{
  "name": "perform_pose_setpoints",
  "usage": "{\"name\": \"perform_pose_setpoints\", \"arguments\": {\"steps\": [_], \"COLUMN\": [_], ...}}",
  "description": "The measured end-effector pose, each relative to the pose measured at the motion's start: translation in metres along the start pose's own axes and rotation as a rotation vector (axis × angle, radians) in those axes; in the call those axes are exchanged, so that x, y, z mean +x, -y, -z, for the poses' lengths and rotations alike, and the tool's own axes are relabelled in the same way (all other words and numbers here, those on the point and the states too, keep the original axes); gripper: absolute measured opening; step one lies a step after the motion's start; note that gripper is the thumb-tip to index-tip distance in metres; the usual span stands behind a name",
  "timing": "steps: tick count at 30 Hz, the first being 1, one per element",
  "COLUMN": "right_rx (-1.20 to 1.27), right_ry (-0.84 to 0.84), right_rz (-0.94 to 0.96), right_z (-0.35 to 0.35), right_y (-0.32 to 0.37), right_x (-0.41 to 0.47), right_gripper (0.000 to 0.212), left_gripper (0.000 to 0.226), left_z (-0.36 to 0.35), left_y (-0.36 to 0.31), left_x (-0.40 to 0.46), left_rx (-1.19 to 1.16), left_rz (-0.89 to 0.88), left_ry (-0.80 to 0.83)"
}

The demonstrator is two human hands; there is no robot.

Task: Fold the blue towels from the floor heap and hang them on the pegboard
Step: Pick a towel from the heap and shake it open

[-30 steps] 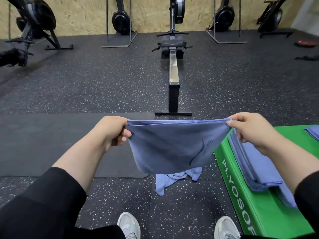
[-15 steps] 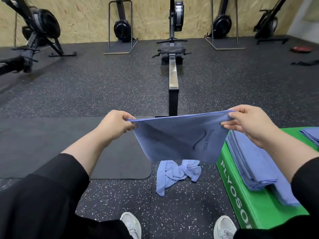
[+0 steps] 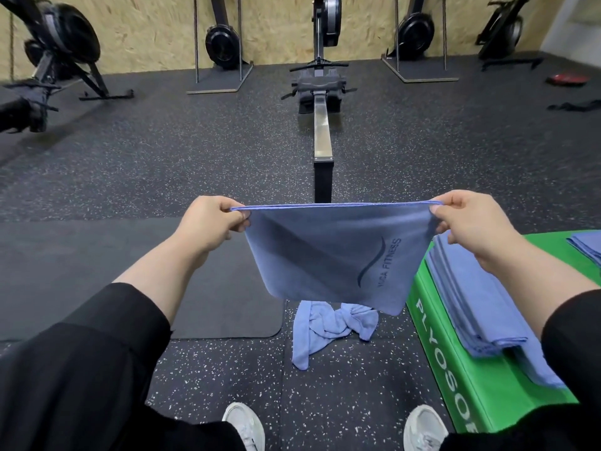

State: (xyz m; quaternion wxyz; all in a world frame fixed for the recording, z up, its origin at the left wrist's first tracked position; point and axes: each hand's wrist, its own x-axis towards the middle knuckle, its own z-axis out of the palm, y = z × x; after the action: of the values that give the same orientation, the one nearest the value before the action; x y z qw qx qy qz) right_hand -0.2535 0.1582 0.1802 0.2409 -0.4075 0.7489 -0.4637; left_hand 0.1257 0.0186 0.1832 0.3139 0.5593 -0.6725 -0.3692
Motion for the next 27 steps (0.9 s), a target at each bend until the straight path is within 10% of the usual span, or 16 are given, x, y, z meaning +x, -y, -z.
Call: {"name": "perform_pose_setpoints", "arguments": {"steps": [11,17,27], "right_rx": [-0.35,-0.221,0.028], "right_ry": [0.13,0.373,0.54], "right_rz": [-0.061,0.254,0.31], "right_z": [-0.014,-0.049,-0.085], "right_y": [-0.004,0.034,0.049], "right_x": [-0.007,-0.028,-0.042], "right_gripper": [0.02,0.054,0.027], "left_gripper": [0.018,0.015,0.018], "left_z": [-0.022,-0.063,-0.087], "left_y": [-0.037,-0.072,-0.085], "left_x": [-0.011,-0.031,-0.038], "left_rx": [-0.101,0.096,-0.358], "left_rz": [-0.267,-0.383,-0.272], "left_ry": [0.073,0.251,0.311]}}
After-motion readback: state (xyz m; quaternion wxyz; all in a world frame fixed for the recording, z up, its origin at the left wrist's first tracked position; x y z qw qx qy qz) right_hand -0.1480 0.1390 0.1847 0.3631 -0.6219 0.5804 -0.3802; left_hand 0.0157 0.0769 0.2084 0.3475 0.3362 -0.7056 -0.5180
